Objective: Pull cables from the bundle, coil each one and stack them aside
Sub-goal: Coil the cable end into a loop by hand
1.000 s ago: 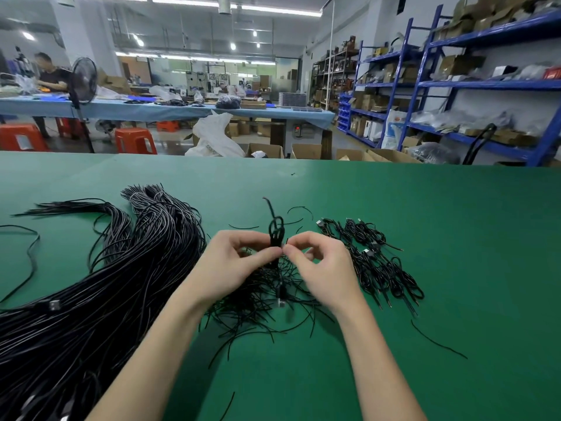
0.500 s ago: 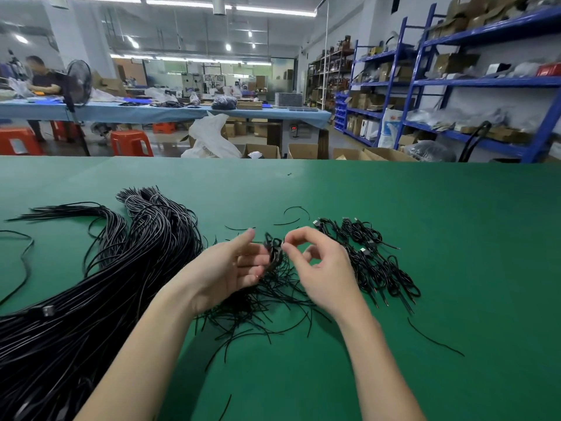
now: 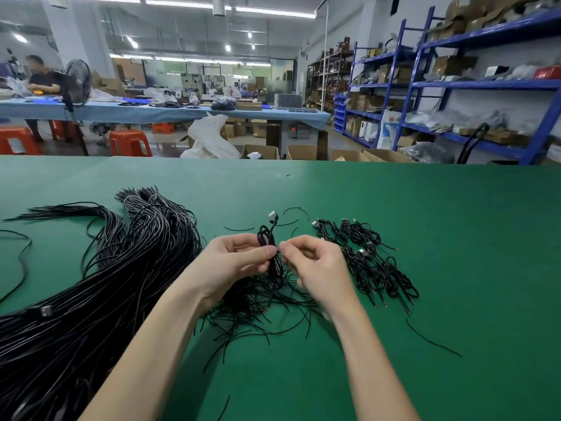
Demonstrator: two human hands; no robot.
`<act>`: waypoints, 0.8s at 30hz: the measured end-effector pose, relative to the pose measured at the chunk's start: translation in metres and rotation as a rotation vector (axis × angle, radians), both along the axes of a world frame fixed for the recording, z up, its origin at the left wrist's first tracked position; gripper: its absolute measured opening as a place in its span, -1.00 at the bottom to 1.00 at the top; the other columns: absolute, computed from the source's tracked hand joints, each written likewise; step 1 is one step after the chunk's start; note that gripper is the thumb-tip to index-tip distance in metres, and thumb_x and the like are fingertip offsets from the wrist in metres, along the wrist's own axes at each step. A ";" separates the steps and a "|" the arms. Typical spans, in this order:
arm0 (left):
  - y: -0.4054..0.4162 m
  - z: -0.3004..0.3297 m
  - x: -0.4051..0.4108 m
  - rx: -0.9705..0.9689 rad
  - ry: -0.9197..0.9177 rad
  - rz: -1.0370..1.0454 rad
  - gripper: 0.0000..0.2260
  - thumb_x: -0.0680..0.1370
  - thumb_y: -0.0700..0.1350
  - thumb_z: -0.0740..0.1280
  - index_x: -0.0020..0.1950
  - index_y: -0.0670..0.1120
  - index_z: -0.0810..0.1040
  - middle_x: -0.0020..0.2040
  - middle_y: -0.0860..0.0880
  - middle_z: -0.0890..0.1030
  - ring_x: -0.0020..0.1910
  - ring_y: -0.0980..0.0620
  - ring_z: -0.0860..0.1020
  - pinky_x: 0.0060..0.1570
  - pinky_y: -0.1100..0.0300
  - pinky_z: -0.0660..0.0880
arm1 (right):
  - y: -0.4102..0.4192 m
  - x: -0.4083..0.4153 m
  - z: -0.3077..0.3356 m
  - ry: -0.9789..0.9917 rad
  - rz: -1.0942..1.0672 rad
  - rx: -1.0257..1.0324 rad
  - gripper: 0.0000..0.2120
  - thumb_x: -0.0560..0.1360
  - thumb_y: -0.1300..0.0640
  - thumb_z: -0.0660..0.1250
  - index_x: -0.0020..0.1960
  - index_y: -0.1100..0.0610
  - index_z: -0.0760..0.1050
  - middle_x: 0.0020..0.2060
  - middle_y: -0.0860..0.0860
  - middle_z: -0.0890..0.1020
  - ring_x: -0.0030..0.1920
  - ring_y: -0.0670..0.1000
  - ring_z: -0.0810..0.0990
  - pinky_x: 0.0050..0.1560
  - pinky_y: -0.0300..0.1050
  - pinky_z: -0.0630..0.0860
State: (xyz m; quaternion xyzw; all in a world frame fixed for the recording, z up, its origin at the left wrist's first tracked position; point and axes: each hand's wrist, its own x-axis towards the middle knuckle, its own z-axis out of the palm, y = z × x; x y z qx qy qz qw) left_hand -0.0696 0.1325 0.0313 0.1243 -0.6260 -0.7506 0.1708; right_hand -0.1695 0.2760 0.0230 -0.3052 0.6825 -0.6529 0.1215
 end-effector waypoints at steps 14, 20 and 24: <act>0.000 0.004 0.008 0.257 -0.181 -0.181 -0.72 0.53 -0.08 0.37 0.07 -0.27 0.67 -0.06 -0.19 0.66 -0.17 -0.01 0.65 -0.18 0.26 0.62 | 0.000 -0.005 -0.003 0.211 -0.047 -0.070 -0.93 0.51 0.08 0.50 -0.14 0.02 0.66 -0.27 -0.07 0.69 -0.29 -0.11 0.52 -0.23 -0.23 0.50; 0.005 0.006 0.004 0.120 -0.166 -0.162 -0.77 0.55 -0.02 0.36 0.02 -0.14 0.71 -0.15 -0.05 0.62 -0.27 0.09 0.51 -0.33 0.31 0.45 | 0.004 -0.002 -0.002 0.392 -0.004 -0.064 -0.94 0.50 0.06 0.50 -0.13 -0.07 0.66 -0.23 -0.22 0.70 -0.28 -0.17 0.55 -0.28 -0.43 0.38; 0.001 0.001 0.004 -0.006 -0.143 -0.108 -0.64 0.48 -0.05 0.45 0.20 -0.20 0.66 0.09 -0.06 0.68 -0.01 0.06 0.54 0.02 0.23 0.43 | 0.006 -0.004 -0.001 0.452 -0.023 -0.062 -0.95 0.48 0.04 0.53 -0.15 -0.06 0.68 -0.19 -0.24 0.69 -0.23 -0.15 0.57 -0.28 -0.44 0.39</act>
